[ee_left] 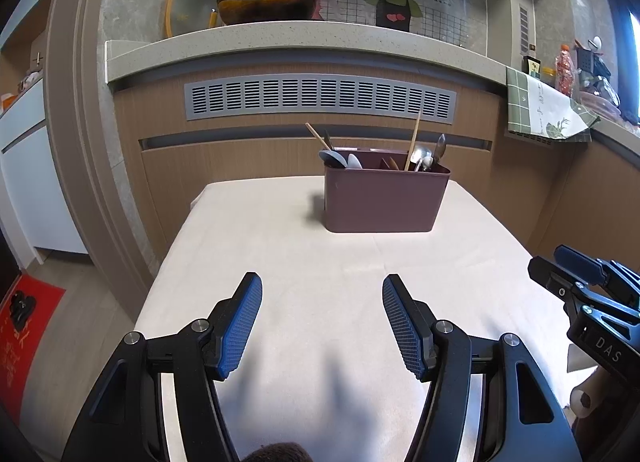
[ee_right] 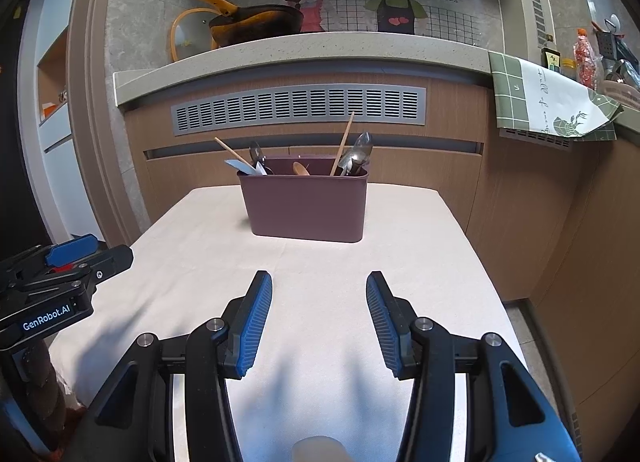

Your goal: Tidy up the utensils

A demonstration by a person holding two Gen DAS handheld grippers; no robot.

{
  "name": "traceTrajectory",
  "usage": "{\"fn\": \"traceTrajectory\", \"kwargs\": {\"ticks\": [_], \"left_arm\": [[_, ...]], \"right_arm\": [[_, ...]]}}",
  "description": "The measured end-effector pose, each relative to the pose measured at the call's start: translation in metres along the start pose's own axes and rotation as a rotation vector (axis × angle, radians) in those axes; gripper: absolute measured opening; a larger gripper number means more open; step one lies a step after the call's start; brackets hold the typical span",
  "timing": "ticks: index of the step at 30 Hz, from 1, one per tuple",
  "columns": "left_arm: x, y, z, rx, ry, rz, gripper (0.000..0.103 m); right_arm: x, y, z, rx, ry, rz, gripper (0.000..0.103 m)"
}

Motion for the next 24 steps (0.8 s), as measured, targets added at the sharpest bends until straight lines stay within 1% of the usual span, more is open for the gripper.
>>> {"fn": "traceTrajectory", "kwargs": {"ticks": [15, 19, 24], "left_arm": [[0.0003, -0.0041, 0.0008, 0.011, 0.002, 0.016, 0.063], [0.0007, -0.0036, 0.0012, 0.003, -0.004, 0.019, 0.063], [0.0015, -0.0012, 0.0038, 0.019, -0.008, 0.009, 0.063]], "right_arm": [[-0.0044, -0.0007, -0.0023, 0.008, -0.010, 0.000, 0.046], [-0.0054, 0.0001, -0.0023, 0.008, -0.011, -0.002, 0.046], [-0.0055, 0.0004, -0.0024, 0.010, -0.011, -0.002, 0.046]]}}
Point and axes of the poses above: each gripper's, at about its wrist camera, not at the fingertips, and z roughly the way its jaws point, y to its left, x to its underside, the point moved 5 cm from there along z, roughly the way its jaws point, and after that the axes turned 4 degrees about -z, right-handed, at the moved point
